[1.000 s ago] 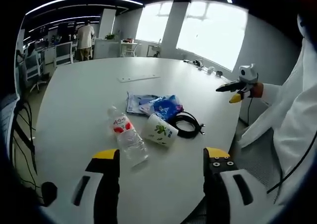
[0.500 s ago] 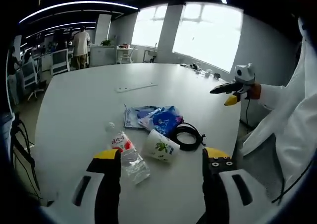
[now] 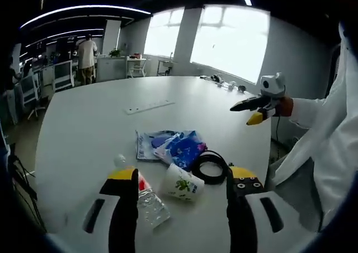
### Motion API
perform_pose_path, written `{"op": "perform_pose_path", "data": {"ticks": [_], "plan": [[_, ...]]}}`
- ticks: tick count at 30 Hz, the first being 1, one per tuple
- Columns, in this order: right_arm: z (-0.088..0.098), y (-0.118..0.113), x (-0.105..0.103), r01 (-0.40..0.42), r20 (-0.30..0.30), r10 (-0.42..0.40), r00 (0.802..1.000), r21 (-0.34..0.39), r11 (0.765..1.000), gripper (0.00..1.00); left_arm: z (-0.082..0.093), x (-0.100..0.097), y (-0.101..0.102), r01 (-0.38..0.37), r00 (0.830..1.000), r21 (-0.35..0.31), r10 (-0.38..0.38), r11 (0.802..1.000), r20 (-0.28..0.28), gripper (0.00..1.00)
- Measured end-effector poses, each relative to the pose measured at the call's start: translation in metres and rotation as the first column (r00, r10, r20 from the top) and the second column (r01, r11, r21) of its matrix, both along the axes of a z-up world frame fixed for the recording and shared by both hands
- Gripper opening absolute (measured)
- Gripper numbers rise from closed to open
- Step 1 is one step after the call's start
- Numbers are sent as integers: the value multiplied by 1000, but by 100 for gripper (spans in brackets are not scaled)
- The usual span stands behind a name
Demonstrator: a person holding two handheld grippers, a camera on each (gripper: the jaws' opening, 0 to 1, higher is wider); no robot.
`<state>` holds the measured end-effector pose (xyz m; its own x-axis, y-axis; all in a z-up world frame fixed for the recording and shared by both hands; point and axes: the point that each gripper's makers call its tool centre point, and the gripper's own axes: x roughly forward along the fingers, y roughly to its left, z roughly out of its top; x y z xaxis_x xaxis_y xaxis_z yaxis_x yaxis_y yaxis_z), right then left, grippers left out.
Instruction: Arrange the tabletop items into an orderly group along one side of the table until the central work area is clear of visible clutter.
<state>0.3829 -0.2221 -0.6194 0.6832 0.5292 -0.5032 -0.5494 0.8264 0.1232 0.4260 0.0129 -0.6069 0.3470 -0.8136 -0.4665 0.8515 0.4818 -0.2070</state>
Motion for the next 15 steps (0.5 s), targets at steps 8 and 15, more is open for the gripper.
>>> {"op": "perform_pose_path", "data": {"ticks": [8, 15], "plan": [[-4, 3, 17, 22, -11, -22, 1000, 20, 1000, 56, -1, 16, -18, 18, 1000, -2, -18, 1000, 8, 60], [-15, 8, 31, 21, -32, -21, 999, 18, 1000, 55, -9, 29, -32, 29, 1000, -1, -29, 1000, 0, 57]]}}
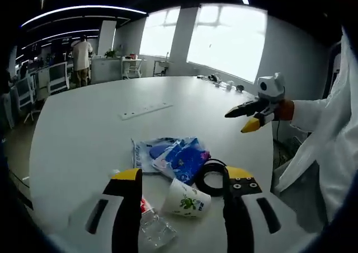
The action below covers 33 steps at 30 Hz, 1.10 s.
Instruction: Arrange the tabletop items into an orderly group along one side of the table until the central work area is clear of visible clutter.
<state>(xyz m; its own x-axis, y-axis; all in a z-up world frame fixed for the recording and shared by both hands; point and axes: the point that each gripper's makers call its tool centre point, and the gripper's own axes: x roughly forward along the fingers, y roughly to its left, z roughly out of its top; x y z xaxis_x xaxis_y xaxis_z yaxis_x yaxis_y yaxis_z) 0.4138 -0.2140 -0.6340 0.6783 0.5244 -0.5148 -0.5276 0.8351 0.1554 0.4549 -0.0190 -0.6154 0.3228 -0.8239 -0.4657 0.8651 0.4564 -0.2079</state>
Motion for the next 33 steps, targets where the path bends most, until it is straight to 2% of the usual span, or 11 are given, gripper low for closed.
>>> {"op": "perform_pose_path", "data": {"ticks": [7, 16, 24, 30, 33], "plan": [[-10, 4, 14, 5, -20, -5, 1000, 4, 1000, 54, -9, 13, -11, -10, 1000, -2, 10, 1000, -15, 54], [-24, 3, 28, 29, -50, -28, 998, 4, 1000, 49, -29, 29, -27, -6, 1000, 65, 7, 998, -14, 48], [-36, 5, 37, 46, -74, -45, 996, 8, 999, 46, -46, 33, -45, 19, 1000, 114, -16, 993, -27, 45], [-44, 8, 44, 57, -93, -56, 994, 9, 998, 42, -65, 36, -52, 34, 999, 192, -27, 981, -39, 40], [-49, 9, 51, 65, -103, -63, 993, 9, 998, 38, -70, 40, -57, 32, 999, 201, -22, 979, -49, 38]]}}
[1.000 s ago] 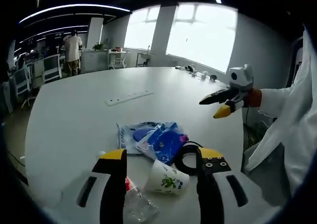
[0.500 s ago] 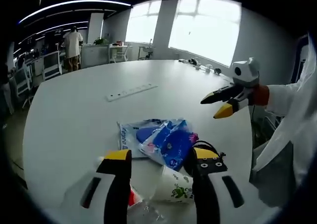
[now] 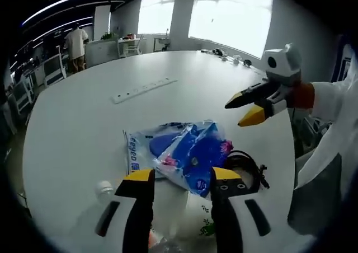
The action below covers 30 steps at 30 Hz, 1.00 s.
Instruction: Arrange the tabletop items into an orderly group along one side of the table until the central work area is clear of visible clutter.
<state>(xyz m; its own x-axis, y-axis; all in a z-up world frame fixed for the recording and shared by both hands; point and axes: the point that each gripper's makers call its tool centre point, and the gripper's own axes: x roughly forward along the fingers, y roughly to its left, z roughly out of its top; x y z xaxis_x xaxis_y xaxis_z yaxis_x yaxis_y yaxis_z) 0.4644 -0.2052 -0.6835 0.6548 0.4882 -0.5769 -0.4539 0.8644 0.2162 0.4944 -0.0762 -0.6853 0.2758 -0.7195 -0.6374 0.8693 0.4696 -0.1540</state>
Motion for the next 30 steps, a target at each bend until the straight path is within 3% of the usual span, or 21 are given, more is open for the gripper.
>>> {"op": "perform_pose_path", "data": {"ticks": [4, 14, 23, 26, 30], "plan": [[-7, 2, 5, 0, -14, 0, 1000, -3, 1000, 36, -12, 3, 0, -18, 999, 56, 20, 998, -26, 33], [-27, 6, 6, -11, -62, 9, 998, -29, 1000, 30, -28, 7, -4, -42, 997, 109, 48, 993, -59, 26], [-36, 5, 7, 12, -85, -13, 996, -20, 1000, 17, -37, 1, -5, -37, 994, 133, 49, 990, -93, 12], [-37, 7, 6, 7, -90, -8, 996, -12, 1000, 4, -37, -1, -7, -40, 993, 120, 53, 992, -104, 9], [-40, 6, 6, 15, -98, -17, 995, -17, 1000, 0, -40, -1, -6, -40, 993, 140, 55, 989, -108, 7]]}}
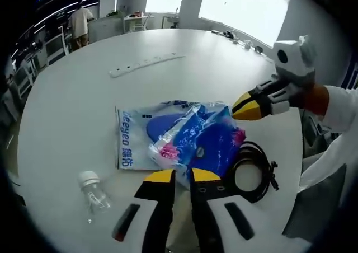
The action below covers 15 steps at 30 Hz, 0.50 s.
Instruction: Arrange the tabletop items into an orderly group along one side of the table until the central work area is clear of visible clutter.
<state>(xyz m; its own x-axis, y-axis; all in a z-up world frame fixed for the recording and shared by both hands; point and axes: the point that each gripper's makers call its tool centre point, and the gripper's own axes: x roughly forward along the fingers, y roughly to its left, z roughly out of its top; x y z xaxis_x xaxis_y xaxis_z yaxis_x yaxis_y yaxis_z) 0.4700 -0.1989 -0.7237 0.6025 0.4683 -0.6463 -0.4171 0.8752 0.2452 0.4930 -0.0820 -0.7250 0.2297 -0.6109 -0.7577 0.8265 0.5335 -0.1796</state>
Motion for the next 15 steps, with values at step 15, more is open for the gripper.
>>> {"op": "perform_pose_path", "data": {"ticks": [15], "plan": [[22, -10, -3, 35, 27, -36, 999, 39, 999, 0, 19, -2, -10, 12, 1000, -25, -11, 1000, 16, 0]]}}
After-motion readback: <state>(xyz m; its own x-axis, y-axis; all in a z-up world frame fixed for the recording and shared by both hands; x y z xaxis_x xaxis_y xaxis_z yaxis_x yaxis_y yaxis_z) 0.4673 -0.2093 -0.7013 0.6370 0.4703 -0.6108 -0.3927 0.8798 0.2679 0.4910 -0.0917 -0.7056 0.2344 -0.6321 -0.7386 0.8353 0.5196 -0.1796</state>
